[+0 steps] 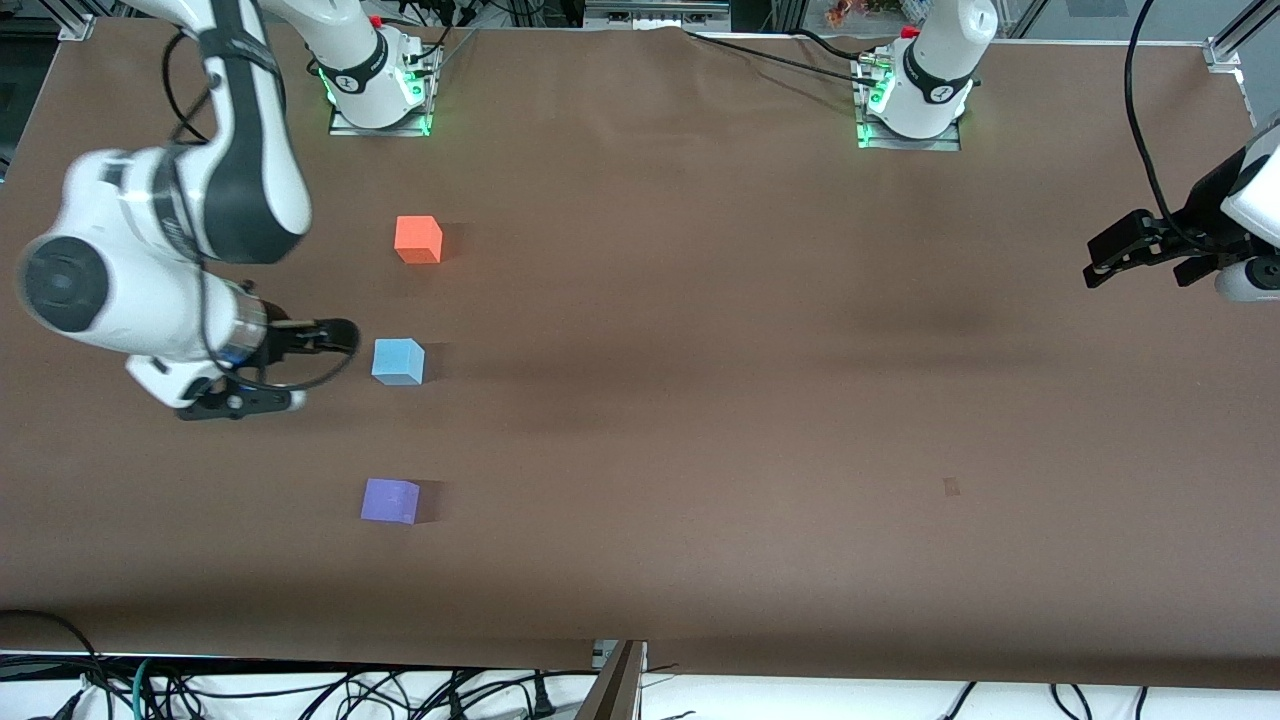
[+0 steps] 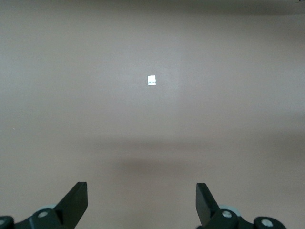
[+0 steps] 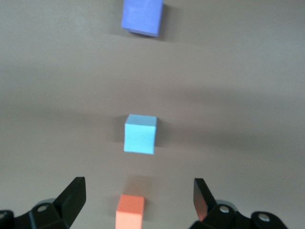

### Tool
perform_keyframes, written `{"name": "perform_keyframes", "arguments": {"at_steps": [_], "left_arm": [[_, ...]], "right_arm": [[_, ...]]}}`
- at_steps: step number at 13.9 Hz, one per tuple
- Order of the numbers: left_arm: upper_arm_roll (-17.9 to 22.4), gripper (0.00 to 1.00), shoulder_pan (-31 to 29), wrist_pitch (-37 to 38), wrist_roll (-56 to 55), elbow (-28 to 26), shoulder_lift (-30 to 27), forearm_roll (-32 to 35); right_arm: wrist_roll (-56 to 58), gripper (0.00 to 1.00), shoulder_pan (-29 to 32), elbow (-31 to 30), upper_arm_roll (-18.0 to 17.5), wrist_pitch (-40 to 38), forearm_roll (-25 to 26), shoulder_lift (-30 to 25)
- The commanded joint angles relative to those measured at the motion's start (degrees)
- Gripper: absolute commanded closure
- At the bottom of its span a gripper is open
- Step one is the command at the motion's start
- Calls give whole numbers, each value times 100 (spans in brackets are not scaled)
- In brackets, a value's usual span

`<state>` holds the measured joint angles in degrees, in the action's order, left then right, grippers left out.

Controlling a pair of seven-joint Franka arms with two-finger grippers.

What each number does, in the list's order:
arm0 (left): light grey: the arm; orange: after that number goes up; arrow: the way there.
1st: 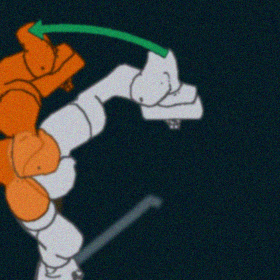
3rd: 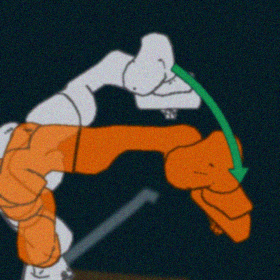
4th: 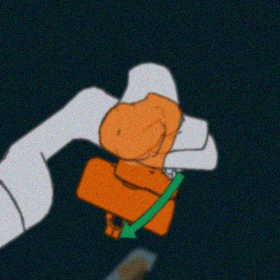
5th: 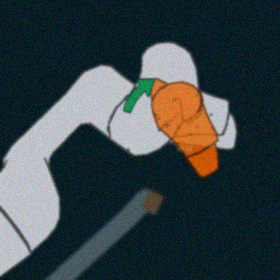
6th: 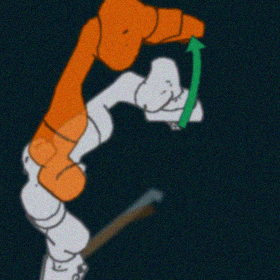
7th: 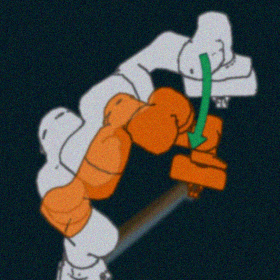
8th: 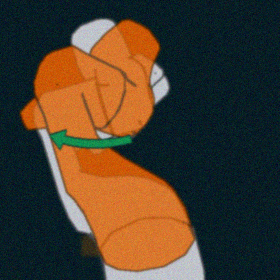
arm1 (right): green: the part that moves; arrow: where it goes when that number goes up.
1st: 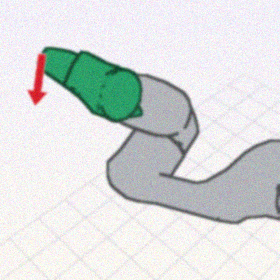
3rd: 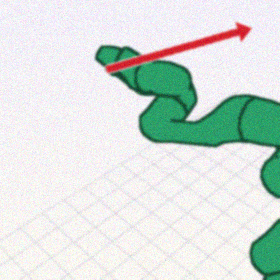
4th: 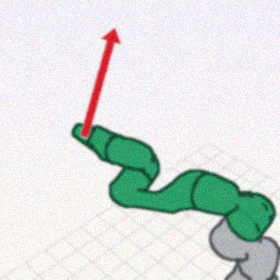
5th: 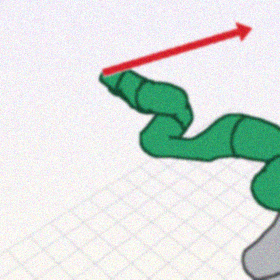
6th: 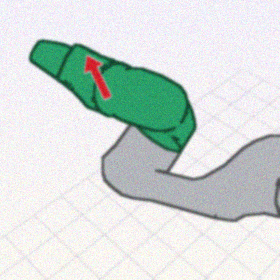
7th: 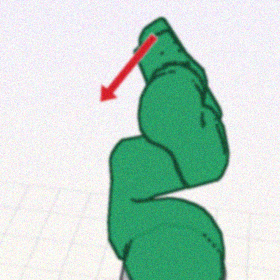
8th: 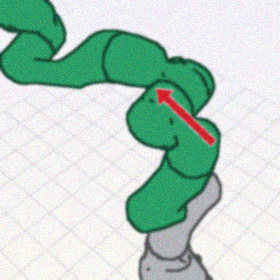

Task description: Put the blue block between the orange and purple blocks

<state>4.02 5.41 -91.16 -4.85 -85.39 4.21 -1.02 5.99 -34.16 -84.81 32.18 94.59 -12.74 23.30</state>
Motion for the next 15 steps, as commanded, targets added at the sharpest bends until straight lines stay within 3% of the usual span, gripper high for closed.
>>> {"name": "perform_keyframes", "arguments": {"at_steps": [1, 3, 5, 6, 8, 10, 13, 15], "left_arm": [[11, 0, -4, 125, 63, 181, 72, -30], [20, 0, -13, 125, 63, 181, 72, -30], [20, 0, -22, 125, 54, 181, 72, -30], [20, 0, -22, 125, 54, 181, 72, -39], [20, 0, -31, 125, 54, 181, 72, -56], [20, 0, -31, 125, 54, 181, 72, -39], [29, 0, -40, 160, 54, 172, 72, -30], [46, 0, -57, 256, 54, 119, 80, -21]], "right_arm": [[201, 0, 49, 692, 271, -782, 27, 35], [131, 0, 49, 852, 201, -1240, 192, -158], [131, 0, 67, 817, -148, -1251, 797, -561], [140, 0, 302, 713, -525, -1242, 956, -798], [157, 0, 1345, 615, -1665, -1303, 1150, -1037], [131, 0, 2269, 580, -2494, -1251, 1265, -1405], [148, 0, 2737, 168, -2638, -1294, 1274, -1959], [201, 0, 3001, 53, -2646, -1224, 1274, -1996]]}}
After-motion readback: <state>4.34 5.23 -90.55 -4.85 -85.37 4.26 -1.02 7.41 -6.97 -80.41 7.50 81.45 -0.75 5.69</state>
